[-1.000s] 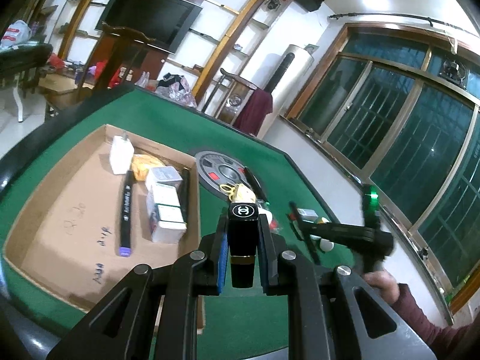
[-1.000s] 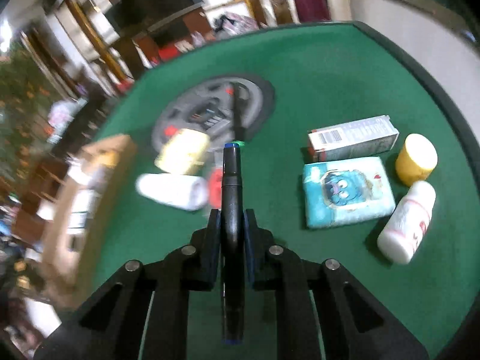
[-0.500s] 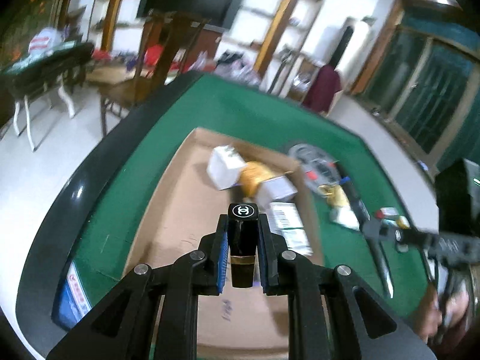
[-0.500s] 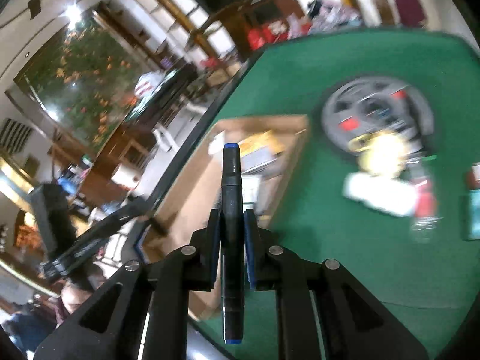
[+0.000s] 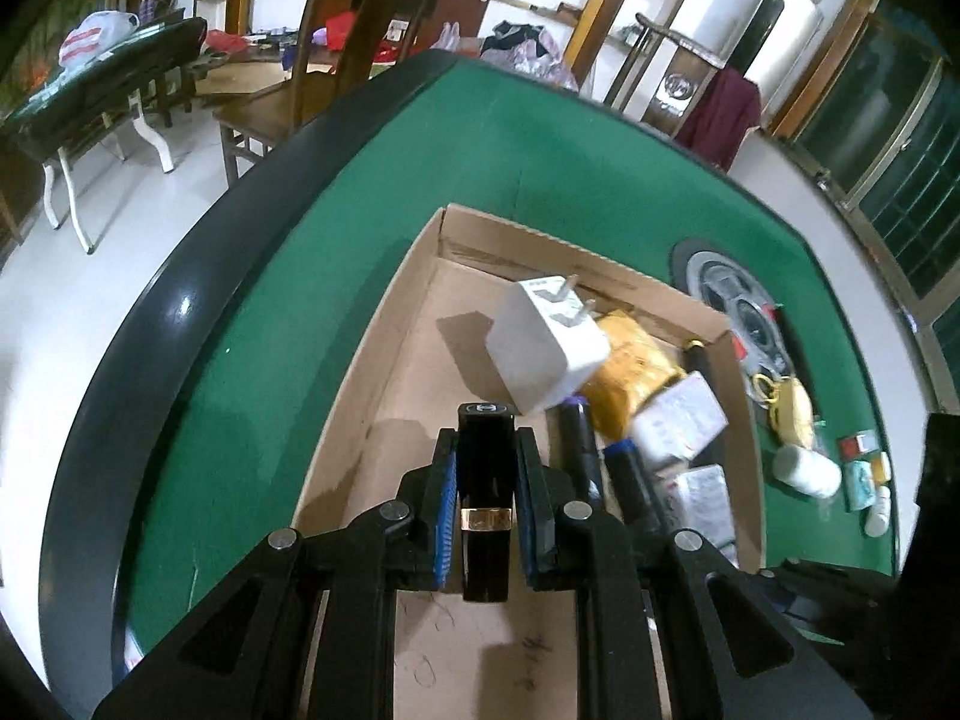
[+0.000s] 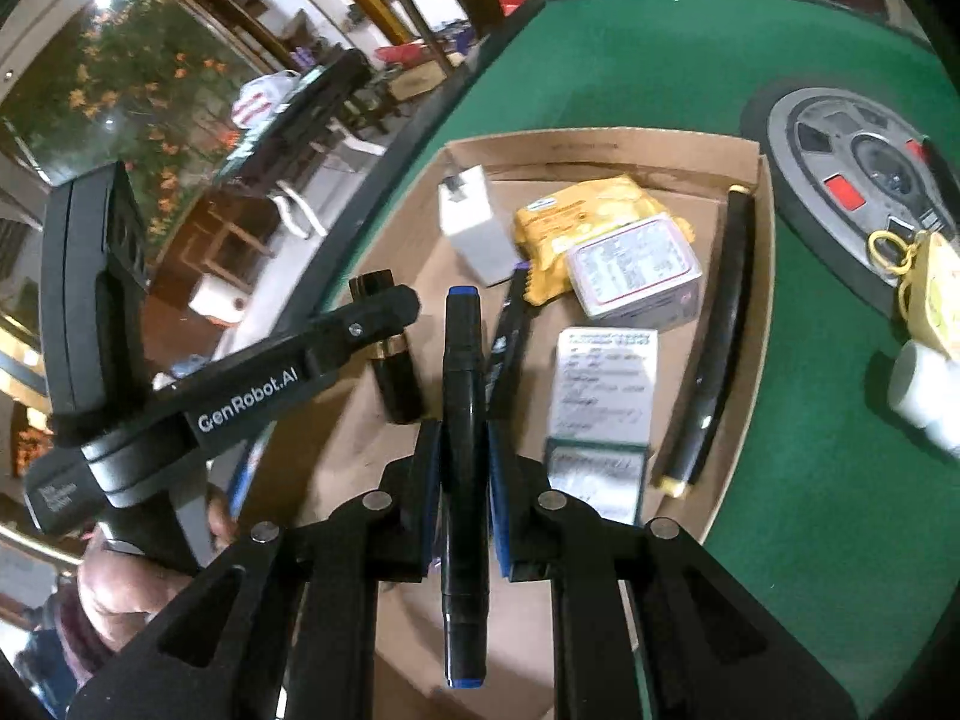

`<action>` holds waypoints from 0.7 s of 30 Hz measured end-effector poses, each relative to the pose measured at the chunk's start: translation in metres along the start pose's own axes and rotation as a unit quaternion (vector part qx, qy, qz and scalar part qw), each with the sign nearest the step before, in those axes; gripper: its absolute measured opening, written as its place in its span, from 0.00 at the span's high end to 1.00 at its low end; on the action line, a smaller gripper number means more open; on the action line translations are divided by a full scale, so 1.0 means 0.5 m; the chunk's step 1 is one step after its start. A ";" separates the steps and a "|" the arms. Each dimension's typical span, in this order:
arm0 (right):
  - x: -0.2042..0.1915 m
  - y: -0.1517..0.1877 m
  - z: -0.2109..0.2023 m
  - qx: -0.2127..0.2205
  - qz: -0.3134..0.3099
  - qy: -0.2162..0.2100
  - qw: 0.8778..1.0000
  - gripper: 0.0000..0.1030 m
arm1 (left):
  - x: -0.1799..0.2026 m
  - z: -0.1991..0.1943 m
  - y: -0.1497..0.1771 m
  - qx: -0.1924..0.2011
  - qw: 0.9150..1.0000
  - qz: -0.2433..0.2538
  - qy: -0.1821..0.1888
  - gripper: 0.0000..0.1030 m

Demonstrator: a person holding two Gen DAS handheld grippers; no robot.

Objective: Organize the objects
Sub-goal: 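Carry the lipstick and marker over the cardboard box and open both tools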

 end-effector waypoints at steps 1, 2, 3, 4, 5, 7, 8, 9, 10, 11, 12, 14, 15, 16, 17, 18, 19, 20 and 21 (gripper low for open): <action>0.007 -0.003 0.000 0.001 0.000 0.010 1.000 0.87 | 0.000 0.007 -0.003 -0.003 1.000 0.003 -0.004 0.86; 0.011 -0.006 0.001 0.004 0.000 0.016 1.000 0.87 | 0.000 0.012 -0.005 -0.005 1.000 0.003 -0.007 0.86; 0.014 -0.010 -0.001 0.007 -0.001 0.023 1.000 0.87 | -0.001 0.014 -0.007 -0.006 1.000 0.003 -0.007 0.86; 0.017 -0.014 -0.003 0.009 -0.002 0.031 0.999 0.88 | -0.002 0.018 -0.009 -0.006 1.000 0.000 -0.006 0.86; 0.020 -0.017 -0.004 0.010 -0.002 0.040 0.999 0.87 | -0.004 0.020 -0.011 -0.006 1.000 -0.006 -0.004 0.86; 0.027 -0.025 -0.006 0.016 -0.003 0.058 0.998 0.88 | -0.015 0.022 -0.018 0.001 1.000 -0.025 -0.007 0.85; 0.029 -0.027 -0.007 0.016 -0.001 0.061 0.998 0.88 | -0.017 0.020 -0.022 0.004 1.000 -0.031 -0.006 0.80; 0.030 -0.030 -0.007 0.017 -0.001 0.066 0.998 0.88 | -0.020 0.018 -0.024 0.009 0.999 -0.041 0.004 0.75; 0.029 -0.035 -0.006 0.018 -0.001 0.072 0.997 0.88 | -0.022 0.014 -0.025 0.013 0.998 -0.052 0.014 0.62; 0.028 -0.039 -0.004 0.018 -0.002 0.076 0.997 0.88 | -0.026 0.005 -0.025 0.020 0.997 -0.065 0.022 0.55; 0.028 -0.043 -0.003 0.019 -0.002 0.081 0.997 0.88 | -0.028 -0.004 -0.025 0.027 0.997 -0.070 0.025 0.55; 0.028 -0.052 -0.001 0.017 0.000 0.084 0.996 0.88 | -0.031 -0.030 -0.024 0.045 0.997 -0.067 0.020 0.55; 0.031 -0.057 0.000 0.017 0.002 0.083 0.996 0.88 | -0.032 -0.043 -0.024 0.053 0.996 -0.064 0.016 0.54; 0.033 -0.061 0.001 0.016 0.005 0.081 0.997 0.87 | -0.032 -0.058 -0.023 0.063 0.996 -0.062 0.014 0.53; 0.035 -0.064 0.001 0.014 0.006 0.077 0.997 0.87 | -0.033 -0.070 -0.023 0.071 0.995 -0.062 0.014 0.51; 0.036 -0.068 0.001 0.012 0.007 0.071 0.997 0.86 | -0.033 -0.085 -0.020 0.081 0.995 -0.063 0.016 0.49; 0.038 -0.069 0.003 0.011 0.008 0.065 0.998 0.83 | -0.034 -0.100 -0.016 0.091 0.994 -0.065 0.017 0.46; 0.041 -0.069 0.001 0.010 0.012 0.061 0.998 0.80 | -0.036 -0.114 -0.011 0.100 0.993 -0.068 0.016 0.44; 0.046 -0.071 -0.005 0.012 0.017 0.058 0.998 0.75 | -0.039 -0.119 -0.009 0.105 0.992 -0.071 0.014 0.44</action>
Point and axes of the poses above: each gripper's, at about its wrist camera, not at the fingertips, and z roughly the way its jaws point, x to its right, y to its underside, the point moved 8 cm from there along z, roughly the way its jaws point, and after that the axes turned 8 degrees about y, right-handed, at the moved point
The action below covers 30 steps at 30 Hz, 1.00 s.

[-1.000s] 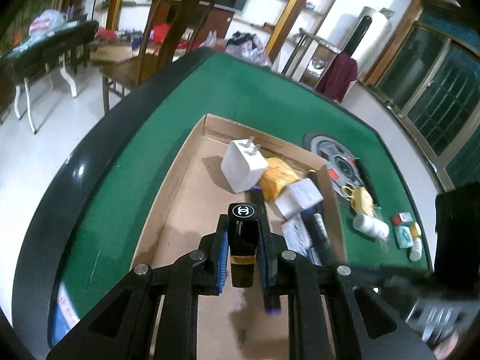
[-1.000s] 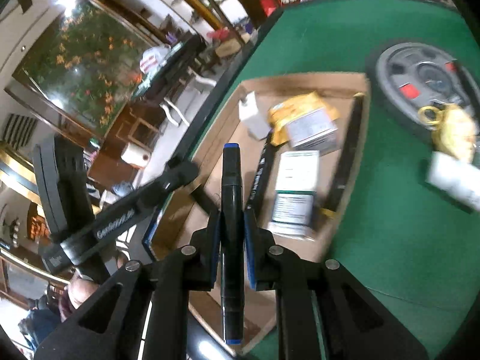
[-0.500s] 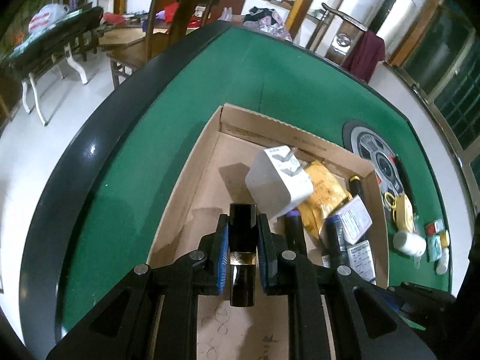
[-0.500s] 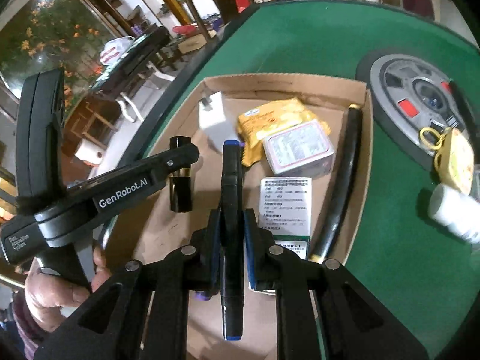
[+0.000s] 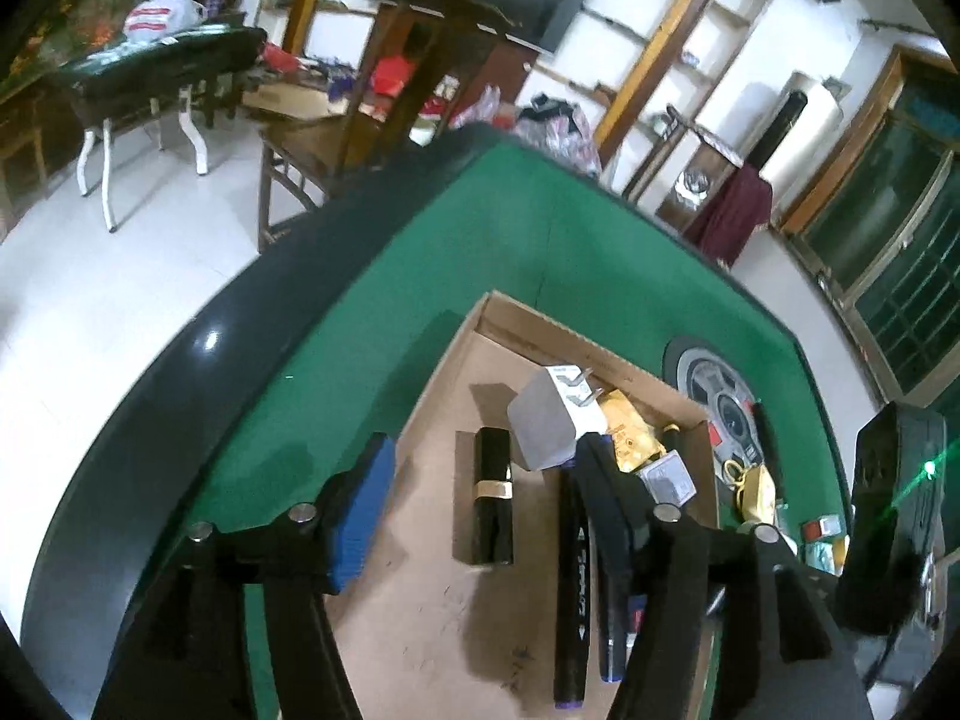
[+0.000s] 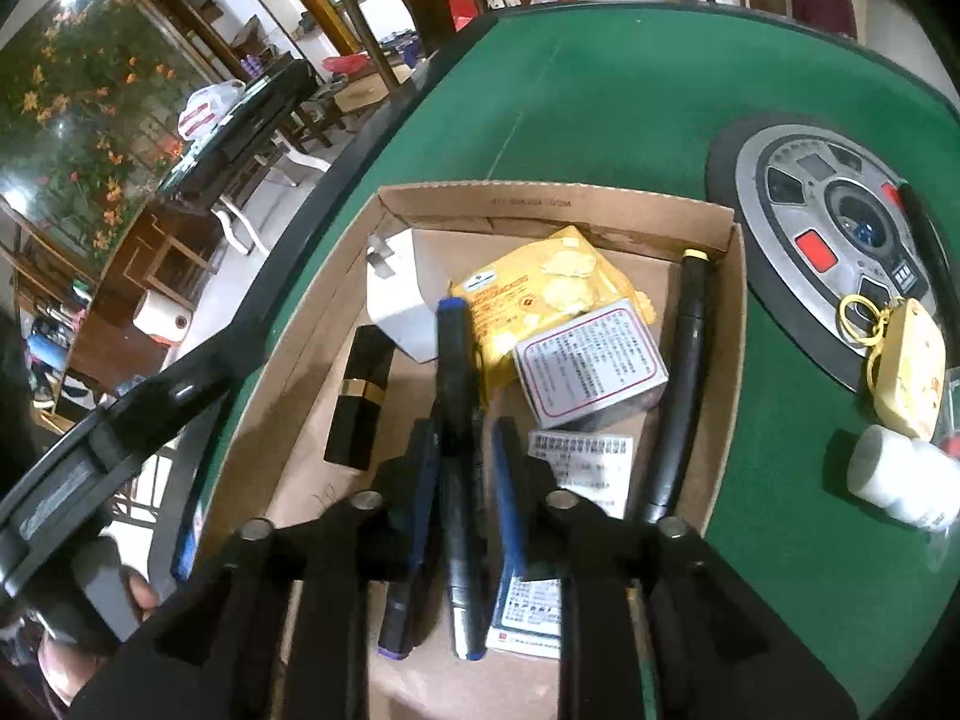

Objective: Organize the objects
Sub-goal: 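Carry the lipstick and marker over the cardboard box and open both tools, then move both tools back over the remaining table items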

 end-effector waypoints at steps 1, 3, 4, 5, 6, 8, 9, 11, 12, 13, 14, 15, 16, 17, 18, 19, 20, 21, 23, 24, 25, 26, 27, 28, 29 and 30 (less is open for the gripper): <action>0.004 -0.003 -0.007 0.006 0.006 -0.003 1.000 0.72 | -0.004 -0.013 0.004 0.010 1.000 -0.004 -0.007 0.44; 0.020 -0.012 -0.033 0.029 0.018 -0.006 0.999 0.67 | -0.014 -0.028 0.010 0.022 1.000 -0.008 -0.018 0.44; 0.028 -0.015 -0.049 0.040 0.021 -0.003 0.999 0.63 | -0.017 -0.033 0.014 0.026 0.999 -0.009 -0.020 0.44; 0.038 -0.018 -0.069 0.053 0.024 -0.002 0.998 0.62 | -0.017 -0.036 0.017 0.029 0.999 -0.008 -0.022 0.44; 0.045 -0.020 -0.083 0.063 0.026 -0.001 0.998 0.59 | -0.016 -0.040 0.023 0.030 0.999 -0.005 -0.024 0.44; 0.062 -0.022 -0.116 0.083 0.026 0.009 0.996 0.54 | -0.011 -0.044 0.032 0.030 0.999 0.002 -0.029 0.44; 0.070 -0.021 -0.132 0.091 0.024 0.013 0.996 0.51 | -0.006 -0.046 0.038 0.031 0.999 0.007 -0.030 0.44; 0.089 -0.014 -0.159 0.103 0.021 0.022 0.994 0.50 | 0.012 -0.051 0.053 0.029 0.999 0.021 -0.029 0.44; 0.097 -0.010 -0.166 0.105 0.020 0.027 0.994 0.50 | 0.020 -0.054 0.060 0.028 0.999 0.027 -0.026 0.44; 0.107 -0.005 -0.173 0.106 0.019 0.030 0.994 0.50 | 0.037 -0.055 0.069 0.025 0.999 0.034 -0.019 0.44; 0.119 0.004 -0.180 0.107 0.020 0.032 0.994 0.50 | 0.047 -0.057 0.077 0.022 0.999 0.038 -0.013 0.44; 0.134 0.009 -0.188 0.108 0.021 0.034 0.993 0.50 | 0.059 -0.057 0.084 0.020 0.999 0.042 -0.008 0.44; 0.148 0.011 -0.196 0.111 0.024 0.039 0.993 0.50 | 0.074 -0.057 0.093 0.017 0.999 0.048 -0.001 0.44; 0.166 0.014 -0.204 0.115 0.027 0.044 0.992 0.50 | 0.087 -0.057 0.101 0.013 0.998 0.053 0.002 0.44; 0.190 0.018 -0.215 0.120 0.034 0.050 0.991 0.50 | 0.097 -0.059 0.107 0.010 0.998 0.058 0.005 0.44; 0.213 0.019 -0.228 0.125 0.042 0.055 0.990 0.50 | 0.112 -0.058 0.116 0.007 0.998 0.064 0.008 0.44; 0.238 0.024 -0.240 0.129 0.049 0.060 0.989 0.50 | 0.130 -0.059 0.126 0.002 0.998 0.070 0.010 0.44; 0.267 0.027 -0.252 0.132 0.058 0.065 0.987 0.50 | 0.143 -0.061 0.138 -0.005 0.997 0.072 0.011 0.44; 0.325 0.035 -0.278 0.138 0.080 0.073 0.985 0.50 | 0.184 -0.068 0.167 -0.016 0.997 0.069 0.031 0.43; 0.354 0.039 -0.289 0.142 0.090 0.077 0.983 0.50 | 0.214 -0.075 0.187 -0.019 0.996 0.066 0.051 0.43; 0.386 0.042 -0.301 0.146 0.100 0.084 0.981 0.50 | 0.252 -0.079 0.210 -0.024 0.995 0.068 0.074 0.41; 0.417 0.048 -0.312 0.150 0.109 0.092 0.978 0.50 | 0.275 -0.081 0.226 -0.027 0.993 0.073 0.085 0.41; 0.451 0.054 -0.324 0.154 0.120 0.099 0.976 0.50 | 0.299 -0.083 0.241 -0.028 0.992 0.080 0.094 0.41; 0.483 0.059 -0.335 0.157 0.132 0.105 0.973 0.50 | 0.332 -0.084 0.260 -0.029 0.990 0.097 0.102 0.40; 0.511 0.063 -0.344 0.158 0.143 0.110 0.971 0.50 | 0.353 -0.082 0.272 -0.030 0.988 0.110 0.103 0.40; 0.541 0.069 -0.351 0.159 0.155 0.115 0.968 0.50 | 0.369 -0.081 0.281 -0.031 0.987 0.119 0.102 0.40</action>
Point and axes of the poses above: each gripper's, at about its wrist camera, not at the fingertips, and z roughly the way its jaws point, x to its right, y to its underside, the point moved 8 cm from there along z, roughly the way its jaws point, and after that the axes turned 8 degrees about y, right-handed, at the moved point
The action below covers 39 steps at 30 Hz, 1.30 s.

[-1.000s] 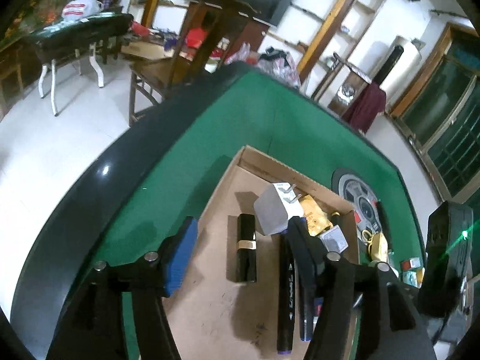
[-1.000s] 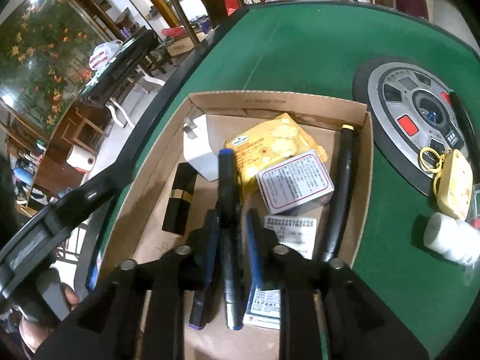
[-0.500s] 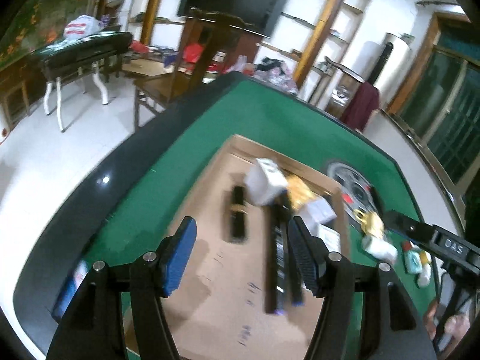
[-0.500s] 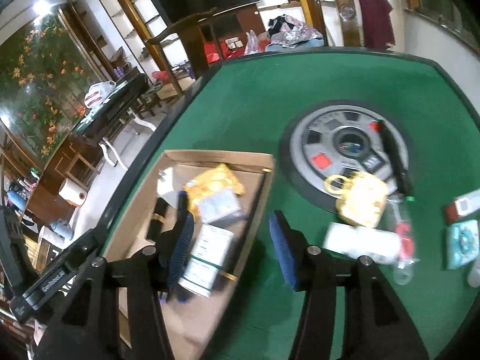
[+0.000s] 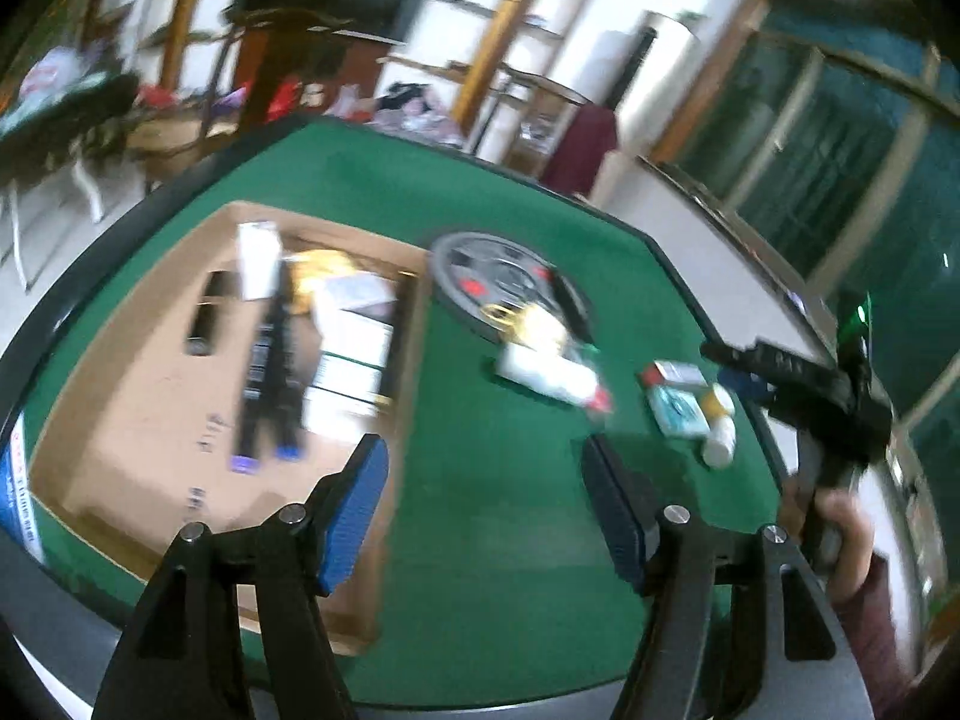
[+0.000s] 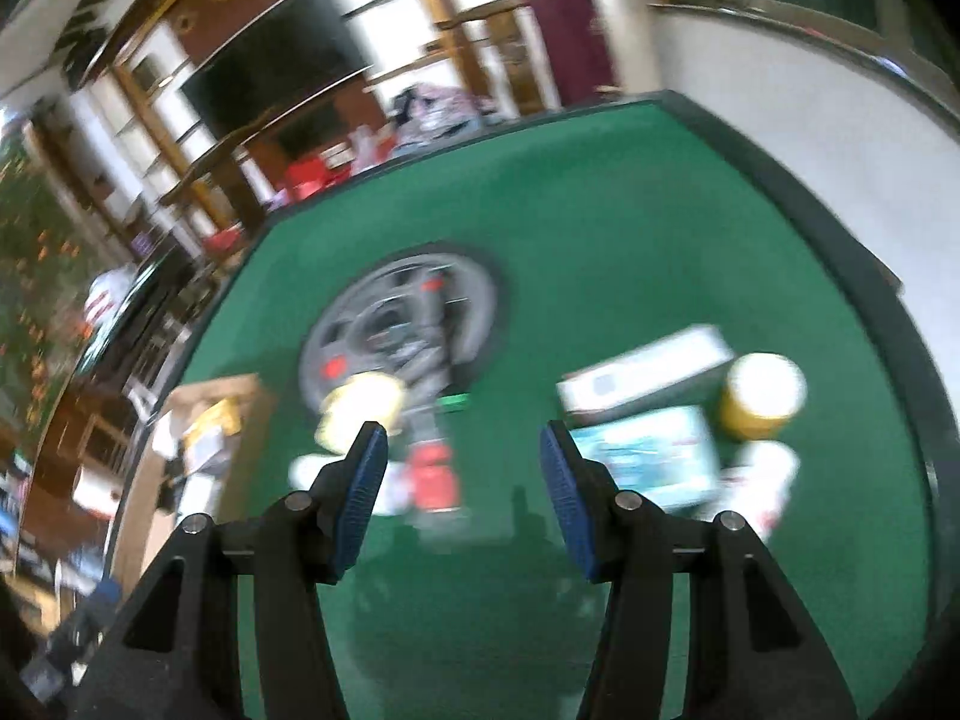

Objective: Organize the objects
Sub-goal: 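Move both tools back over the remaining table items, then grasp the white medicine bottle with the right tool while the left tool grasps the blue wipes pack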

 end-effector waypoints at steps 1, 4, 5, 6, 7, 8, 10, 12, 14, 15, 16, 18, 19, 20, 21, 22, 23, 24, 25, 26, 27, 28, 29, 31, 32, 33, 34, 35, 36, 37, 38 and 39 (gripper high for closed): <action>0.031 -0.005 -0.003 0.002 0.012 0.005 1.000 0.50 | 0.025 0.009 0.007 -0.004 1.000 0.013 0.002 0.40; 0.116 -0.015 -0.011 0.011 0.041 0.018 0.999 0.50 | 0.072 0.033 0.021 -0.017 0.999 0.035 0.012 0.40; 0.140 -0.017 -0.012 0.011 0.048 0.024 0.999 0.50 | 0.080 0.039 0.023 -0.020 0.999 0.039 0.014 0.40; 0.165 -0.017 -0.013 0.011 0.054 0.031 0.998 0.50 | 0.083 0.044 0.026 -0.023 0.999 0.042 0.017 0.40; 0.189 -0.015 -0.011 0.008 0.061 0.039 0.997 0.50 | 0.096 0.052 0.031 -0.027 0.998 0.045 0.022 0.40; 0.204 -0.014 -0.008 0.004 0.064 0.043 0.997 0.50 | 0.102 0.057 0.033 -0.029 0.998 0.046 0.026 0.40; 0.232 -0.009 0.005 -0.007 0.067 0.048 0.997 0.50 | 0.110 0.064 0.040 -0.035 0.998 0.039 0.036 0.40; 0.251 -0.006 0.021 -0.017 0.072 0.048 0.996 0.50 | 0.116 0.068 0.045 -0.039 0.998 0.033 0.045 0.40; 0.270 -0.005 0.035 -0.026 0.080 0.046 0.995 0.50 | 0.125 0.077 0.047 -0.042 0.998 0.032 0.045 0.40; 0.275 -0.002 0.044 -0.032 0.083 0.046 0.995 0.50 | 0.129 0.078 0.048 -0.042 0.998 0.036 0.042 0.40; 0.278 0.002 0.055 -0.039 0.086 0.044 0.995 0.50 | 0.131 0.078 0.049 -0.042 0.998 0.038 0.039 0.40; 0.272 0.013 0.071 -0.052 0.083 0.040 0.994 0.50 | 0.136 0.084 0.050 -0.044 0.997 0.042 0.036 0.40; 0.269 0.018 0.078 -0.056 0.076 0.042 0.995 0.50 | 0.140 0.086 0.051 -0.046 0.997 0.045 0.035 0.40; 0.264 0.028 0.083 -0.060 0.064 0.049 0.995 0.50 | 0.142 0.089 0.052 -0.047 0.997 0.048 0.035 0.40; 0.253 0.035 0.087 -0.063 0.052 0.053 0.995 0.50 | 0.146 0.089 0.053 -0.048 0.997 0.054 0.036 0.40; 0.243 0.043 0.091 -0.064 0.040 0.052 0.996 0.50 | 0.152 0.092 0.054 -0.048 0.996 0.061 0.035 0.40; 0.231 0.048 0.092 -0.062 0.027 0.054 0.996 0.50 | 0.154 0.094 0.053 -0.047 0.996 0.066 0.035 0.40; 0.220 0.052 0.091 -0.057 0.010 0.064 0.996 0.50 | 0.160 0.095 0.053 -0.047 0.995 0.075 0.034 0.40; 0.211 0.058 0.090 -0.055 -0.008 0.073 0.996 0.51 | 0.168 0.096 0.051 -0.048 0.995 0.086 0.035 0.40; 0.208 0.061 0.090 -0.052 -0.016 0.075 0.996 0.53 | 0.181 0.098 0.047 -0.049 0.993 0.101 0.038 0.40; 0.204 0.064 0.086 -0.048 -0.020 0.075 0.996 0.58 | 0.193 0.102 0.045 -0.049 0.991 0.114 0.040 0.40; 0.205 0.067 0.082 -0.048 -0.020 0.074 0.996 0.64 | 0.208 0.107 0.041 -0.049 0.989 0.131 0.042 0.40; 0.212 0.067 0.077 -0.047 -0.017 0.071 0.996 0.66 | 0.225 0.114 0.036 -0.049 0.986 0.150 0.046 0.40; 0.228 0.070 0.065 -0.044 -0.001 0.063 0.997 0.68 | 0.266 0.138 0.025 -0.046 0.977 0.199 0.056 0.40; 0.237 0.071 0.062 -0.041 0.007 0.063 0.997 0.68 | 0.285 0.158 0.019 -0.047 0.971 0.225 0.058 0.40; 0.250 0.071 0.054 -0.033 0.012 0.063 0.997 0.68 | 0.304 0.185 0.014 -0.053 0.965 0.250 0.059 0.40; 0.256 0.068 0.049 -0.022 0.014 0.062 0.998 0.68 | 0.320 0.214 0.010 -0.064 0.960 0.265 0.060 0.40; 0.265 0.065 0.042 -0.013 0.015 0.060 0.998 0.68 | 0.328 0.240 0.008 -0.077 0.958 0.270 0.063 0.41; 0.273 0.065 0.038 -0.005 0.018 0.059 0.998 0.68 | 0.339 0.275 0.008 -0.096 0.955 0.271 0.070 0.41; 0.285 0.064 0.035 0.001 0.023 0.060 0.998 0.68 | 0.345 0.296 0.007 -0.106 0.954 0.272 0.075 0.41; 0.295 0.064 0.034 0.005 0.033 0.054 0.998 0.68 | 0.357 0.327 0.007 -0.117 0.950 0.279 0.080 0.41; 0.299 0.062 0.036 0.002 0.044 0.046 0.998 0.68 | 0.366 0.349 0.008 -0.122 0.946 0.289 0.080 0.41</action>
Point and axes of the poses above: each gripper's, at about its wrist camera, not at the fingertips, and z roughly the way its jaws point, x to its right, y to its underside, the point moved 8 cm from there along z, roughly the way its jaws point, and after that the axes turned 8 degrees about y, right-handed, at the moved point
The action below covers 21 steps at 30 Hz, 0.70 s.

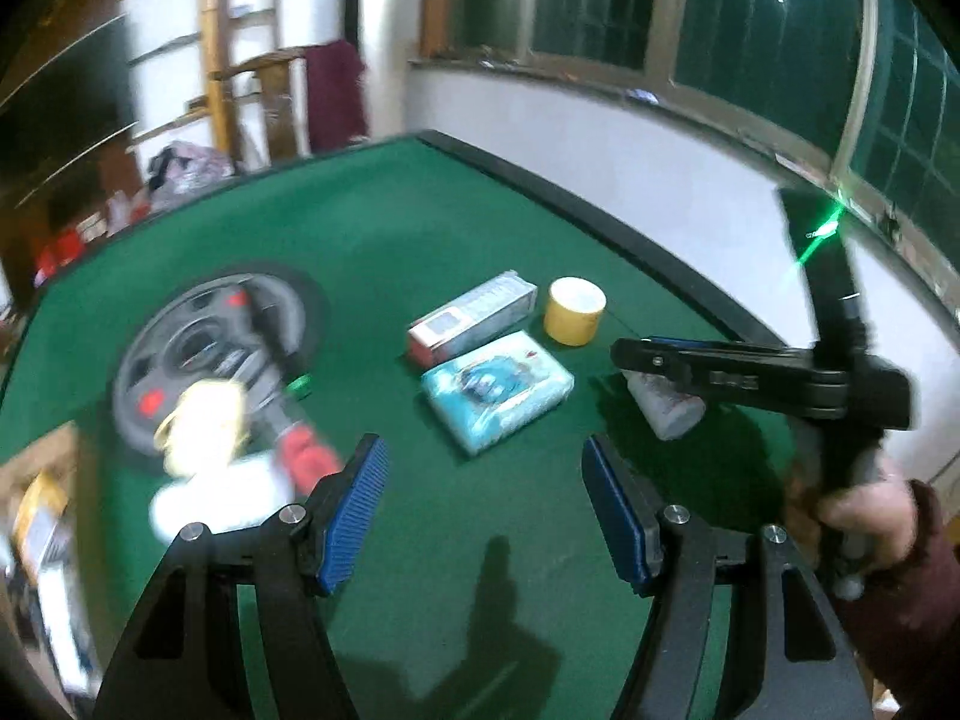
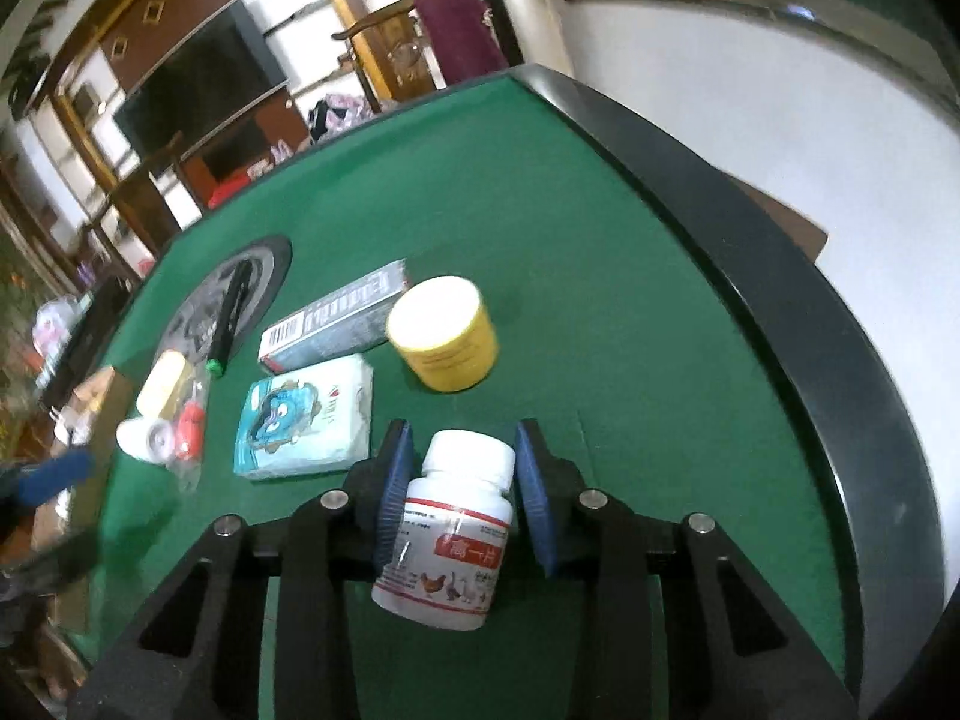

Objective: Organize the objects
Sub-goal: 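Grasp the white medicine bottle with the right tool while the left tool grasps the blue wipes pack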

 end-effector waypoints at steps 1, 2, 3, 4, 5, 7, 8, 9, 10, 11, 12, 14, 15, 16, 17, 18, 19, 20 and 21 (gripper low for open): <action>0.005 -0.003 0.001 -0.003 0.010 -0.008 1.000 0.68 | 0.004 0.024 -0.008 -0.008 1.000 0.015 0.001 0.41; 0.012 -0.005 0.003 -0.005 0.018 -0.013 1.000 0.68 | 0.007 0.052 -0.016 -0.019 0.999 0.035 0.000 0.41; 0.018 -0.006 0.004 -0.010 0.028 -0.021 0.999 0.67 | 0.008 0.072 -0.018 -0.030 0.998 0.047 -0.001 0.41; 0.020 -0.005 0.009 -0.017 0.035 -0.029 0.999 0.66 | 0.008 0.101 -0.019 -0.047 0.997 0.060 -0.003 0.41; 0.023 -0.004 0.011 -0.022 0.042 -0.038 0.998 0.66 | 0.007 0.116 -0.020 -0.056 0.996 0.066 -0.001 0.41; 0.024 -0.005 0.012 -0.022 0.043 -0.040 0.998 0.66 | 0.002 0.156 -0.016 -0.081 0.994 0.073 -0.001 0.41; 0.022 -0.004 0.013 -0.023 0.043 -0.040 0.998 0.66 | 0.001 0.166 -0.015 -0.085 0.994 0.071 0.001 0.41; 0.022 -0.003 0.013 -0.023 0.044 -0.040 0.998 0.66 | 0.001 0.173 -0.015 -0.086 0.994 0.070 0.003 0.40; 0.022 -0.003 0.013 -0.024 0.044 -0.040 0.998 0.66 | 0.003 0.175 -0.018 -0.078 0.994 0.072 0.000 0.39; 0.022 -0.003 0.012 -0.024 0.044 -0.041 0.998 0.66 | 0.006 0.177 -0.017 -0.077 0.994 0.074 -0.008 0.39; 0.022 -0.002 0.012 -0.024 0.045 -0.042 0.998 0.66 | 0.007 0.176 -0.015 -0.080 0.994 0.075 -0.017 0.40; 0.022 -0.001 0.012 -0.025 0.046 -0.043 0.998 0.66 | 0.022 0.164 -0.008 -0.084 0.992 0.085 -0.026 0.64; 0.020 -0.001 0.012 -0.025 0.046 -0.043 0.998 0.66 | 0.029 0.156 -0.005 -0.084 0.993 0.085 -0.017 0.71; 0.019 -0.001 0.012 -0.025 0.044 -0.042 0.998 0.66 | 0.037 0.141 0.002 -0.087 0.993 0.074 0.004 0.77; 0.017 -0.001 0.012 -0.025 0.043 -0.041 0.998 0.66 | 0.039 0.131 0.007 -0.089 0.994 0.065 0.012 0.77; 0.017 0.001 0.011 -0.026 0.042 -0.040 0.998 0.66 | 0.043 0.125 0.011 -0.089 0.994 0.063 0.014 0.77; 0.017 0.002 0.011 -0.026 0.042 -0.040 0.998 0.66 | 0.044 0.113 0.016 -0.087 0.994 0.066 0.013 0.77; 0.017 0.002 0.011 -0.026 0.042 -0.041 0.998 0.66 | 0.044 0.102 0.018 -0.080 0.994 0.073 0.012 0.75; 0.017 0.002 0.011 -0.027 0.044 -0.043 0.998 0.66 | 0.043 0.098 0.017 -0.077 0.994 0.076 0.013 0.71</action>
Point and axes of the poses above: each gripper's, at about its wrist camera, not at the fingertips, and z roughly the way its jaws point, x to its right, y to its underside, the point moved 8 cm from there along z, roughly the way its jaws point, and after that the axes turned 8 degrees about y, right-handed, at the moved point
